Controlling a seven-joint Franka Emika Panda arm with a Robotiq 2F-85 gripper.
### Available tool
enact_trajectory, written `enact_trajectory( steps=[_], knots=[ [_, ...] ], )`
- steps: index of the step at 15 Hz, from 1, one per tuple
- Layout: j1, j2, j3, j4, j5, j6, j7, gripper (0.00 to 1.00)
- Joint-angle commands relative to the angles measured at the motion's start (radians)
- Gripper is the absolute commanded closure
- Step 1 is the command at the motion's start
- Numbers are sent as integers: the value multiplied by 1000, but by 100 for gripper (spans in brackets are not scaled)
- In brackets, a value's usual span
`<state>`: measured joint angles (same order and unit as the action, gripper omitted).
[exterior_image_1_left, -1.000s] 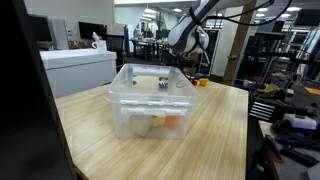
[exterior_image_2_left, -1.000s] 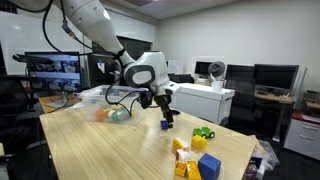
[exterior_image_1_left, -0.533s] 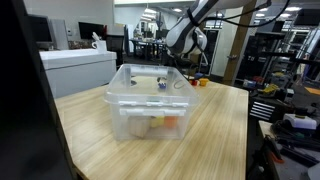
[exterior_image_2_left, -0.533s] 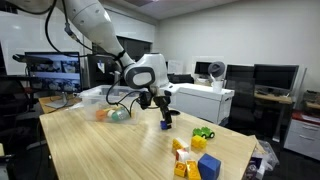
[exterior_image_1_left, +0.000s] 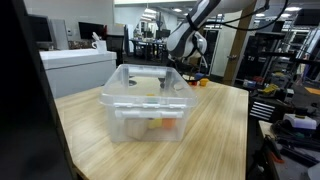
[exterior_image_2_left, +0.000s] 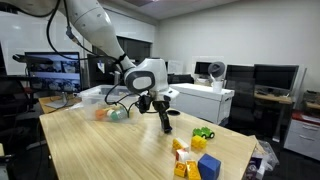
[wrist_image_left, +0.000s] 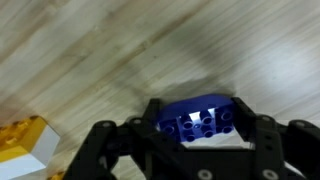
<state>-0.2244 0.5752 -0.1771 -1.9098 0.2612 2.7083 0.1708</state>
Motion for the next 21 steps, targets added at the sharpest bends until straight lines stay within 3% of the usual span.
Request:
enact_trajectory(
  steps=[1, 7, 11, 14, 17, 18, 21],
  knots=[
    [-23, -41, 14, -36, 3, -4, -9, 52],
    [-17, -256, 37, -133, 12, 13, -37, 52],
    [8, -466, 119, -247, 59, 22, -139, 52],
    [69, -612, 180, -352, 152, -18, -263, 52],
    [154, -687, 186, -431, 222, -90, -355, 52],
    [181, -704, 179, -452, 218, -109, -359, 7],
    [196, -711, 142, -462, 194, -115, -339, 0]
  ],
)
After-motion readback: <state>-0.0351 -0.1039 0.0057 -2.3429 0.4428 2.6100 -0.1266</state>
